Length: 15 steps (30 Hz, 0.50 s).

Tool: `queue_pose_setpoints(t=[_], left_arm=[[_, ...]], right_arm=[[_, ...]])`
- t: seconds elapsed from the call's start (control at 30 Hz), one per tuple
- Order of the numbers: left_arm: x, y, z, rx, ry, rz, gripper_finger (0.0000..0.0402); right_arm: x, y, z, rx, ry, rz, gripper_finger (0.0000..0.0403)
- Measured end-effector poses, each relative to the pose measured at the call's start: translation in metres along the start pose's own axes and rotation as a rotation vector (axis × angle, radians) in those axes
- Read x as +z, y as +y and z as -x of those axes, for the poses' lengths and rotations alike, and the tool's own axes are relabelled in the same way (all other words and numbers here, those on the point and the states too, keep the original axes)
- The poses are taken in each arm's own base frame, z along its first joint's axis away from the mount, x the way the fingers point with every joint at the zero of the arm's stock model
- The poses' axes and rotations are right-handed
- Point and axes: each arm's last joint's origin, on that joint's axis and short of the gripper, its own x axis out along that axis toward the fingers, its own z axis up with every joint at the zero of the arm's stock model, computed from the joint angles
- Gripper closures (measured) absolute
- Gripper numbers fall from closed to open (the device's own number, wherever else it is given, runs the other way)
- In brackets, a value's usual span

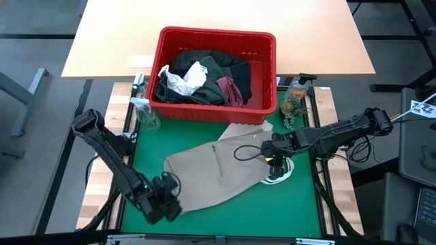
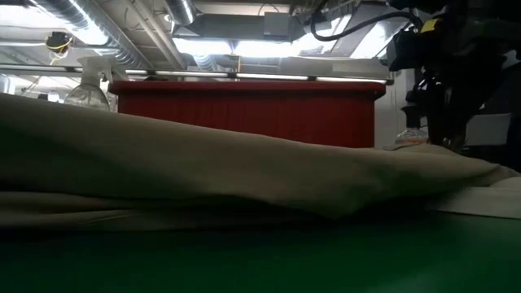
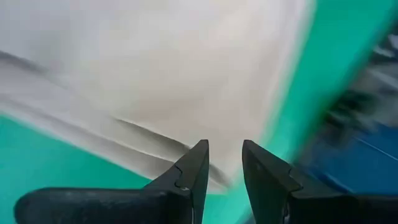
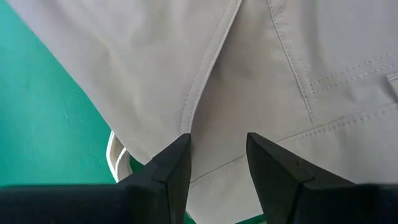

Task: Fold laundry
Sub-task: Fold the brown shorts

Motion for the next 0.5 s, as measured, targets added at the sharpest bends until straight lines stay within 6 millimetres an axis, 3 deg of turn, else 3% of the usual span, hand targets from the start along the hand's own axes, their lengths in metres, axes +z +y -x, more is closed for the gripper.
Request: queue_pose_setpoints(t=[0.23,0.5], left_arm=[[0.037,0.032,-0.009,0.355,0.035,0.073,0.0310],[0.058,0.054,-0.043,0.355,0.023,0.185,0.0310]], right_arm=[[0.000,0.000,0.000,0.001,-0.001,0.026,0.0247],[0.000,0.000,0.000,0.001,-0.001,0.048,0.0247]])
